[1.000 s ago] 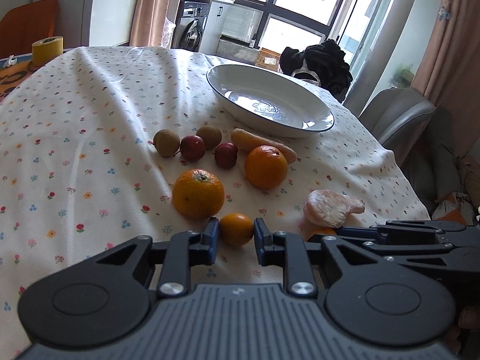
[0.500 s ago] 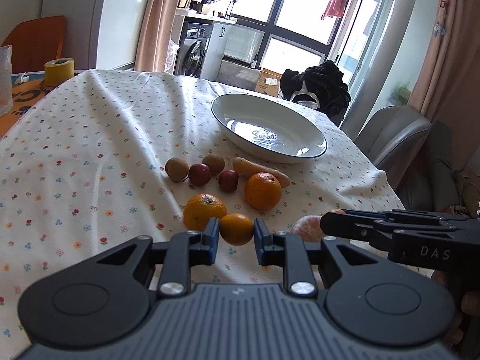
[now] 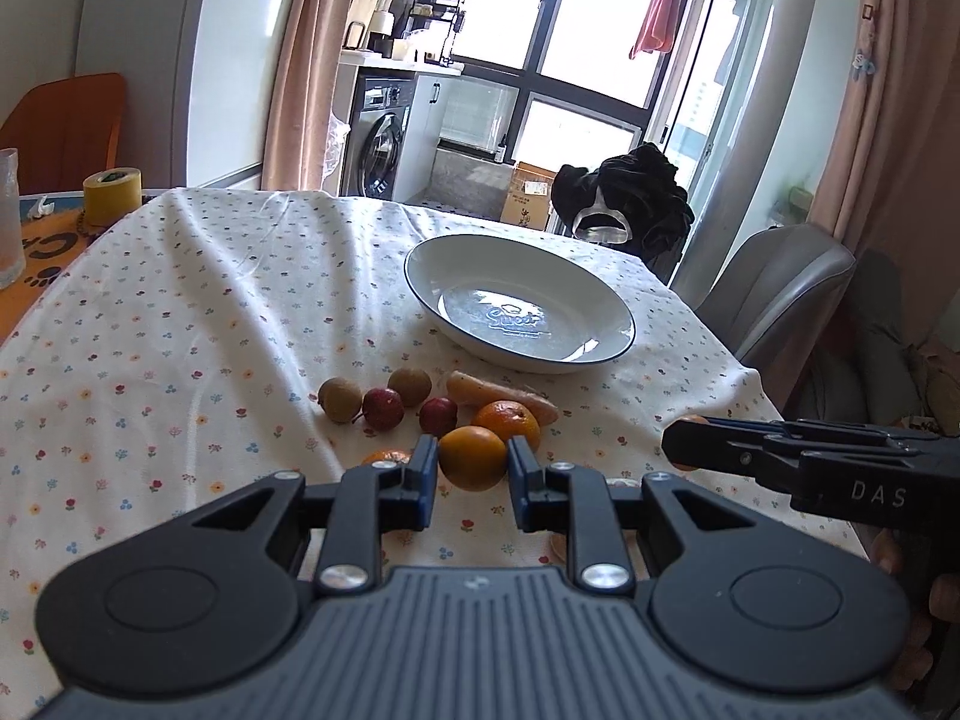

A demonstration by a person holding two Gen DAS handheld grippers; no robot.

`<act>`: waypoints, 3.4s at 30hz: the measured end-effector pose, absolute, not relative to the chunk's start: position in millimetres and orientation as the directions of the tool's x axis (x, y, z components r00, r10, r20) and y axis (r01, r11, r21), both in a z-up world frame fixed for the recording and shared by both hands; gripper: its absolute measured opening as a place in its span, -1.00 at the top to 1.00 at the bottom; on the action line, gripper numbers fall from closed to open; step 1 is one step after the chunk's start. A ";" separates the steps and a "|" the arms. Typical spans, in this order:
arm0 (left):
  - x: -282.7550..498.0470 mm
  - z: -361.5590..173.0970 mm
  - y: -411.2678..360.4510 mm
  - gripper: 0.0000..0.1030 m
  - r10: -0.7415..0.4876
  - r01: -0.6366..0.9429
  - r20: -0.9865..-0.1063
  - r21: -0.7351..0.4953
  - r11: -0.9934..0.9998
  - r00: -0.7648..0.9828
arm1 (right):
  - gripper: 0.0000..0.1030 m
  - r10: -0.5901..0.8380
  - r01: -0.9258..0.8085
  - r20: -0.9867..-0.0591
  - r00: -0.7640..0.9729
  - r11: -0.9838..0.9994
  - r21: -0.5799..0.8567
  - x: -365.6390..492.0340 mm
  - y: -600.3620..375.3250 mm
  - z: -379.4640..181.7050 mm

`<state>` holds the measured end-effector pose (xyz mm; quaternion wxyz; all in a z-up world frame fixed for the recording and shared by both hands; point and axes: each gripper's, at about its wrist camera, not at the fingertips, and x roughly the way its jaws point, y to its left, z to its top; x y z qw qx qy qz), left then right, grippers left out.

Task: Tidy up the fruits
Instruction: 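Lift both held tangerines and carry them over the white bowl, then lower both tangerines into the bowl and open both grippers, then move the right gripper to the peeled pink pomelo segment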

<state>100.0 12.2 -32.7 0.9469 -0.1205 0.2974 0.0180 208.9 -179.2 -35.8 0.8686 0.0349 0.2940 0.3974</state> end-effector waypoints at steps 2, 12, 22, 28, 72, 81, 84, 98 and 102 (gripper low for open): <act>103.0 -31.4 11.7 0.56 -0.036 -0.106 -0.566 -0.215 0.971 0.824 | 0.56 0.711 -0.669 -0.477 0.516 0.683 0.295 211.1 -181.4 -34.2; 121.4 -29.0 9.3 0.55 -0.035 -0.095 -0.566 -0.198 0.975 0.823 | 0.56 0.701 -0.651 -0.468 0.538 0.698 0.298 227.8 -189.3 -34.8; 146.9 -29.3 10.6 0.56 -0.053 -0.075 -0.572 -0.199 0.977 0.818 | 0.56 0.684 -0.623 -0.481 0.549 0.718 0.311 252.7 -189.8 -42.2; 166.7 -29.8 6.7 0.55 -0.073 -0.050 -0.576 -0.194 0.980 0.814 | 0.56 0.674 -0.611 -0.484 0.558 0.728 0.310 267.5 -187.1 -43.0; 291.9 -66.6 -1.3 0.55 -0.087 -0.016 -0.701 -0.139 0.990 0.707 | 0.56 0.635 -0.545 -0.555 0.538 0.764 0.346 364.4 -149.8 -70.5; 280.8 -59.1 7.3 0.50 -0.077 -0.041 -0.691 -0.153 0.987 0.719 | 0.56 0.621 -0.534 -0.581 0.526 0.773 0.342 365.8 -141.7 -77.8; 272.2 -55.2 10.6 0.49 -0.072 -0.048 -0.685 -0.155 0.987 0.725 | 0.54 0.618 -0.537 -0.588 0.521 0.773 0.337 364.2 -138.3 -77.8; 222.9 -26.3 15.1 0.20 -0.002 -0.128 -0.650 -0.152 0.980 0.760 | 0.19 0.644 -0.548 -0.544 0.539 0.758 0.354 334.0 -149.4 -59.2; 207.0 -21.2 15.9 0.01 0.012 -0.153 -0.638 -0.165 0.974 0.770 | 0.00 0.647 -0.555 -0.525 0.553 0.756 0.348 321.0 -157.6 -51.5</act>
